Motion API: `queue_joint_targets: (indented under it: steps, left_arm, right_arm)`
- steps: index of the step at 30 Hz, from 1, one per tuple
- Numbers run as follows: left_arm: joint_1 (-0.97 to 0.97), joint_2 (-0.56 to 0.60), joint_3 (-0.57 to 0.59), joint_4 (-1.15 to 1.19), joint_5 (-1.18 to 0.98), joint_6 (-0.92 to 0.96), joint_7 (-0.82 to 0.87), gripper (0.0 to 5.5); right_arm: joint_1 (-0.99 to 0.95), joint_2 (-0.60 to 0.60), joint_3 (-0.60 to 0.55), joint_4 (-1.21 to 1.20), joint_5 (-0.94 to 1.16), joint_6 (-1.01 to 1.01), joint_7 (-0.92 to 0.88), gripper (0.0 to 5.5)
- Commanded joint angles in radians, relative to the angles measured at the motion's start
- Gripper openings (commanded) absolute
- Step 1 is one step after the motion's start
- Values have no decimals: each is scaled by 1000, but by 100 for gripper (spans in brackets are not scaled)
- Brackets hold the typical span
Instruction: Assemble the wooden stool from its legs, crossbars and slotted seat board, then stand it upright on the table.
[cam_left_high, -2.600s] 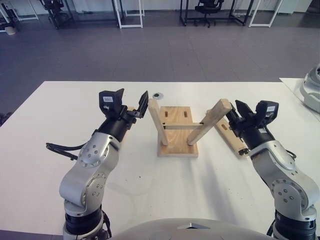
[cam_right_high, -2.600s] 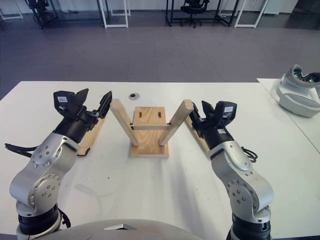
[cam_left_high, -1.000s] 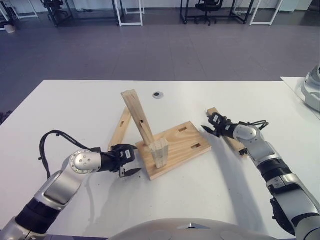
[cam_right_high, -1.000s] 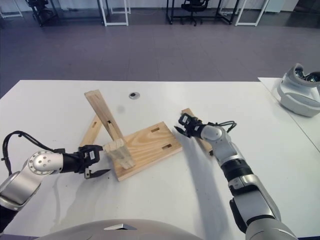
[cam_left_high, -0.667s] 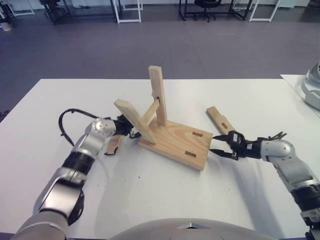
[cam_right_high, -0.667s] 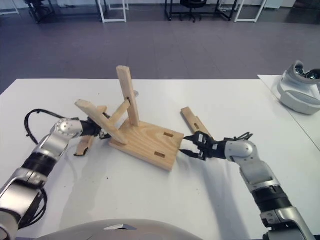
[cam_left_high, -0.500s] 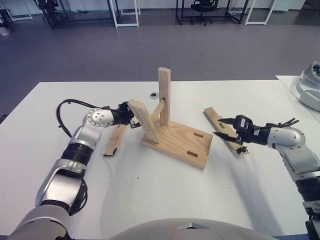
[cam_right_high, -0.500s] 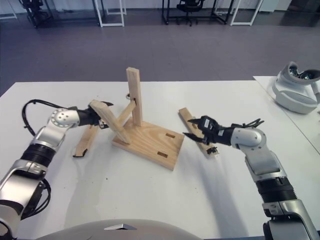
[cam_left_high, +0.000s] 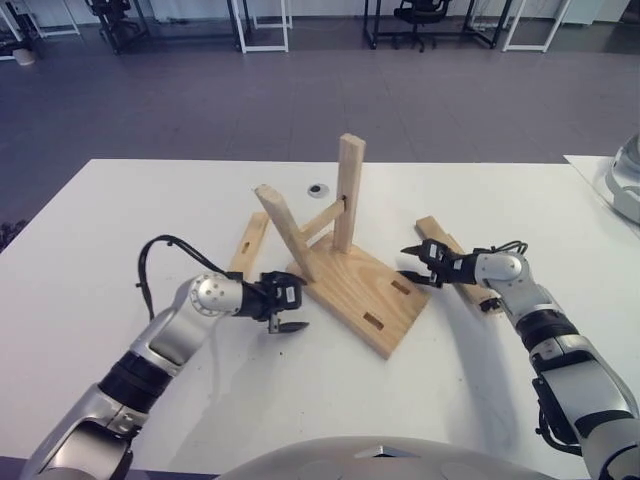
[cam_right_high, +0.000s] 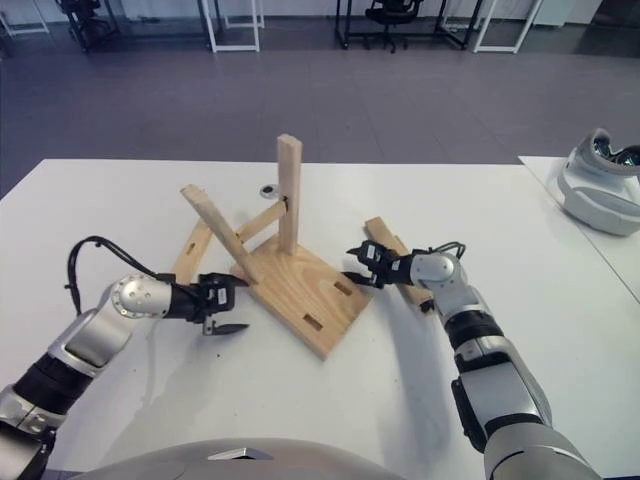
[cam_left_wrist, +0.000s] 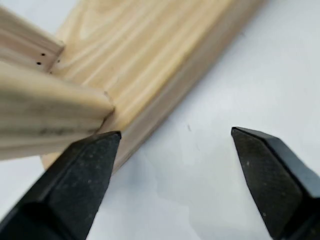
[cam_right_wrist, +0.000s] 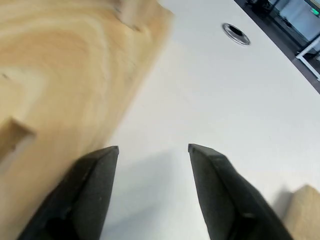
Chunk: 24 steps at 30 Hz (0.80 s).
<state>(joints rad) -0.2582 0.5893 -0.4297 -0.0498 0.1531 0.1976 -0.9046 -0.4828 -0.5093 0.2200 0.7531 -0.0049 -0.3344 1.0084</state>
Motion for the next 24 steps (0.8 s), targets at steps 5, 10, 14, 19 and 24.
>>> queue_joint_targets:
  steps: [5,10,14,19,24]
  left_arm:
    - [-64,-69,26,144,33,-21,108,410]
    - [-76,-139,92,180,-12,-46,190,410]
    - [-42,-126,158,130,-27,-42,225,410]
    - [16,-98,195,63,-30,-12,225,410]
    - [30,-111,187,48,-24,2,227,410]
  right_arm:
    - [205,30,-58,-364,47,169,-119,265]
    - [271,22,-215,-534,112,329,-298,265]
    - [241,-29,-379,-470,176,428,-393,265]
    - [237,-59,-374,-294,125,408,-405,265]
    - [229,-67,-353,-225,92,368,-408,265]
